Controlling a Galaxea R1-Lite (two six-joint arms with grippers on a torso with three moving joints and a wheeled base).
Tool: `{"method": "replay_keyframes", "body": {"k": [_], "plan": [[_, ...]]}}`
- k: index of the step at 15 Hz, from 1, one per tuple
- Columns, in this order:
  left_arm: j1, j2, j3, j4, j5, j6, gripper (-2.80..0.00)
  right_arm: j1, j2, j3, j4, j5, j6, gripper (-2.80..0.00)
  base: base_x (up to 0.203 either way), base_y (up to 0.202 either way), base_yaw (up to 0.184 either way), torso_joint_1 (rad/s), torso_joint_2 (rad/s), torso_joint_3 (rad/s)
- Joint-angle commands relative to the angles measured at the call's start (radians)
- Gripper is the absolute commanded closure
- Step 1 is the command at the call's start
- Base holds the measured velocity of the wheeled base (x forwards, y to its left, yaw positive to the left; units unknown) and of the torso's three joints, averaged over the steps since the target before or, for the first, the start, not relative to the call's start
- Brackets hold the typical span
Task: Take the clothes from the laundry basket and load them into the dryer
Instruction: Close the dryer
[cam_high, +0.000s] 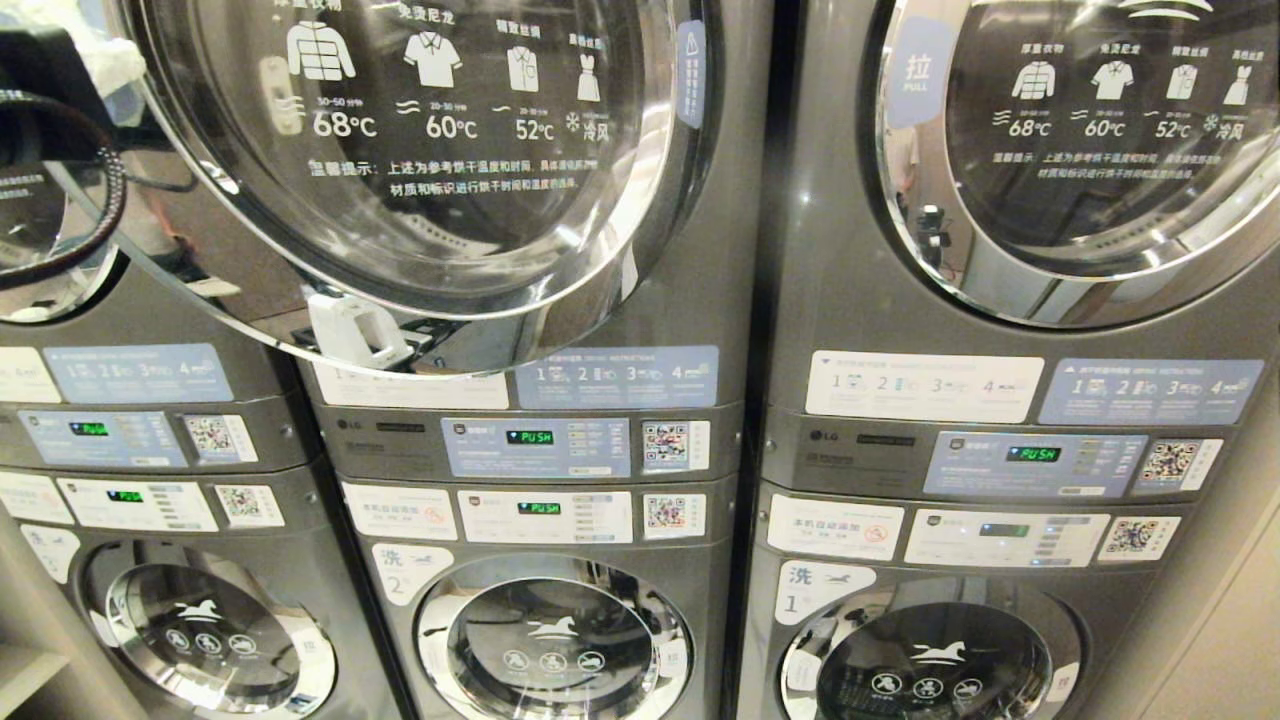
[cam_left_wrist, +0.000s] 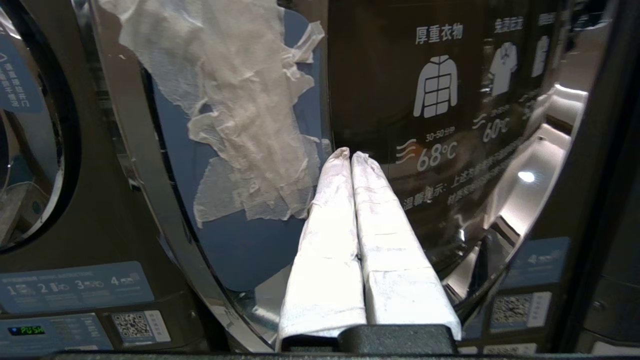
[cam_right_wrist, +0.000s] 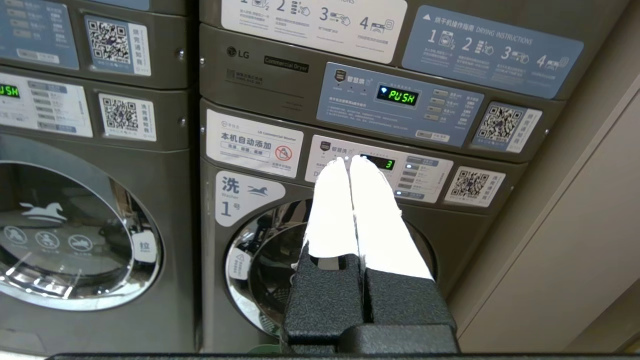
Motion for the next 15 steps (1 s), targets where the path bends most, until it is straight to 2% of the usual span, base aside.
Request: {"method": "replay_keyframes", "body": {"k": [1,3,6,10,15], "plan": [[0.083,0.129,-0.028,-0.042,-0.044,0.001,0.0,0.0,-0.002,-0.002,0.0,-0.004,0.015,0.0,0.0,0.0,0.0,0.0,0.0,0.0],[0.112,0.178,-0.048,-0.071,-0.069,0.0,0.0,0.0,-0.002,-0.002,0.0,-0.006,0.021,0.0,0.0,0.0,0.0,0.0,0.0,0.0],[0.125,0.24,-0.053,-0.121,-0.075,-0.026,0.0,0.0,-0.002,-0.002,0.0,-0.005,0.022,0.0,0.0,0.0,0.0,0.0,0.0,0.0],[0.176,0.347,-0.067,-0.207,-0.087,-0.041,0.0,0.0,-0.002,-0.002,0.001,-0.006,0.025,0.0,0.0,0.0,0.0,0.0,0.0,0.0],[0.265,0.532,-0.181,-0.275,-0.172,-0.04,0.0,0.0,-0.002,-0.003,0.003,-0.006,0.022,0.0,0.0,0.0,0.0,0.0,0.0,0.0]]}}
